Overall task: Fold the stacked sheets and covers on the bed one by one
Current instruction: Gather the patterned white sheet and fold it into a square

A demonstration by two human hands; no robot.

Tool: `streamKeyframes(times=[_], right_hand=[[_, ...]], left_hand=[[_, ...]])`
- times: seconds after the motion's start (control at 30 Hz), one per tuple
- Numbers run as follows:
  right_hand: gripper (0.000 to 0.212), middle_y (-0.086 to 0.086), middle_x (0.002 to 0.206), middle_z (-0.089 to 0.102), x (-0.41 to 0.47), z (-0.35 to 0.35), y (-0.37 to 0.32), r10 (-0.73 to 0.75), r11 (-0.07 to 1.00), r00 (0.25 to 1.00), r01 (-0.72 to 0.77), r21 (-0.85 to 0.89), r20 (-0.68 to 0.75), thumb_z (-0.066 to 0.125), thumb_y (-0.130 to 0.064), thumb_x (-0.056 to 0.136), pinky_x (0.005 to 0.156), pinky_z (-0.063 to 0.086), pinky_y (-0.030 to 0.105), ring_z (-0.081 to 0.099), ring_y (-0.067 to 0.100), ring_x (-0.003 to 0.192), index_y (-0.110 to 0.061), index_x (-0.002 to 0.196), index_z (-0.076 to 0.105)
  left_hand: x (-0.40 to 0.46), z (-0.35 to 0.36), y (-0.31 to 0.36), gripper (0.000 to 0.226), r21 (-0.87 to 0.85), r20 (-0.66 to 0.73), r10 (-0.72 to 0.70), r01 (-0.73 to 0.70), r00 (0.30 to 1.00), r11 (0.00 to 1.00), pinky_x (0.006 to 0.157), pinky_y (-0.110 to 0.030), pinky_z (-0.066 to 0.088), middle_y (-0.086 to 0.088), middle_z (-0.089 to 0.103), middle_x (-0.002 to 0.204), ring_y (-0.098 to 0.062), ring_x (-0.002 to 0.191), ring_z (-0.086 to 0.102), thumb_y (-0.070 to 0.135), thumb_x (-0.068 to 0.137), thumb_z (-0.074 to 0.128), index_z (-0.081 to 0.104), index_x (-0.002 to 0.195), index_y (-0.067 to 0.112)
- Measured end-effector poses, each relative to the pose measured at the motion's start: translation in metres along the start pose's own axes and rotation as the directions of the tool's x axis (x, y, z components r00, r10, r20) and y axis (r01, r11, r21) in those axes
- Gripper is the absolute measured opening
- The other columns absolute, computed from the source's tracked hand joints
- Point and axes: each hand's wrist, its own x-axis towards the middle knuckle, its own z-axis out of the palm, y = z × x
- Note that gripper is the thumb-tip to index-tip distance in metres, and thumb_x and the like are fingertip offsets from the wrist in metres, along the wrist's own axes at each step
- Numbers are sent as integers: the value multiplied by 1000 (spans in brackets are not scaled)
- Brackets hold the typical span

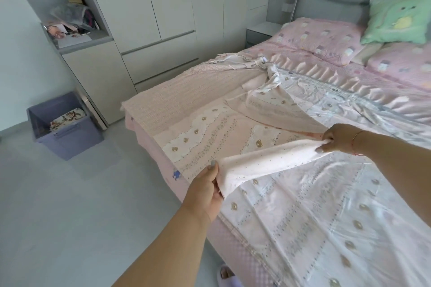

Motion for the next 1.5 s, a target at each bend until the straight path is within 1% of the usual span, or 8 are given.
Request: streamKeyframes(times=[0.17,0.33,0.6,0.77,1.0,1.17,1.33,1.5], right_hand=[[49,3,117,62,-60,20,45,41,999,999,-41,-9,14,67,-49,82,84,40,25,55,21,104,-15,117,65],[33,-3,90,58,-92,32,80,21,1000,1000,-21,0,3,67,-48,82,62,35,18,51,17,88,-20,99,67],[44,1,115,62,-117,55,138,-71,995,997,72,-62,10,64,-49,84,80,39,23,55,19,104,-18,115,66],[40,-3,100,63,-133,72,189,-150,984,988,154,-90,45,65,-48,84,80,44,26,56,17,92,-15,106,69],[47,1,113,65,-160,99,254,-202,958,971,223,-181,127,59,-53,86,92,45,28,59,19,103,-13,110,68],[38,-6,120,60,-182,125,275,-253,921,959,279,-272,129,56,-47,90,90,38,20,54,14,111,-22,116,66],[41,-6,116,62,-205,135,291,-279,895,950,310,-320,140,55,-53,89,86,39,21,54,13,103,-21,112,66],[41,-7,110,61,-237,132,316,-288,874,949,314,-372,125,54,-54,89,88,41,21,54,13,99,-22,111,67]], left_hand=[[-50,19,-48,35,-14,41,-41,42,998,999,103,-47,46,-16,69,117,-31,111,64,26,98,52,61,123,4],[-85,40,-78,33,-33,78,-38,41,996,999,104,-43,45,-17,68,118,-30,114,63,23,98,51,62,121,2],[-121,65,-148,34,-33,-38,3,-5,999,999,102,-40,46,-16,67,117,-28,112,62,24,95,55,63,119,2],[-148,87,-216,29,12,-141,49,-48,989,999,95,-33,48,-11,68,113,-25,111,62,25,97,55,63,115,4],[-190,111,-297,29,257,-173,87,-40,981,966,101,-37,43,-9,68,102,-24,103,60,31,91,60,70,97,5],[-220,113,-339,37,367,-186,129,-53,974,929,105,-34,36,-4,64,102,-18,104,54,47,69,68,72,88,15],[-248,118,-369,19,344,-193,146,-72,970,936,98,-29,38,2,67,98,-16,100,55,36,83,65,68,79,18],[-275,131,-403,23,325,-177,164,-100,970,940,98,-29,41,-4,60,99,-18,97,51,39,83,66,71,84,16]])
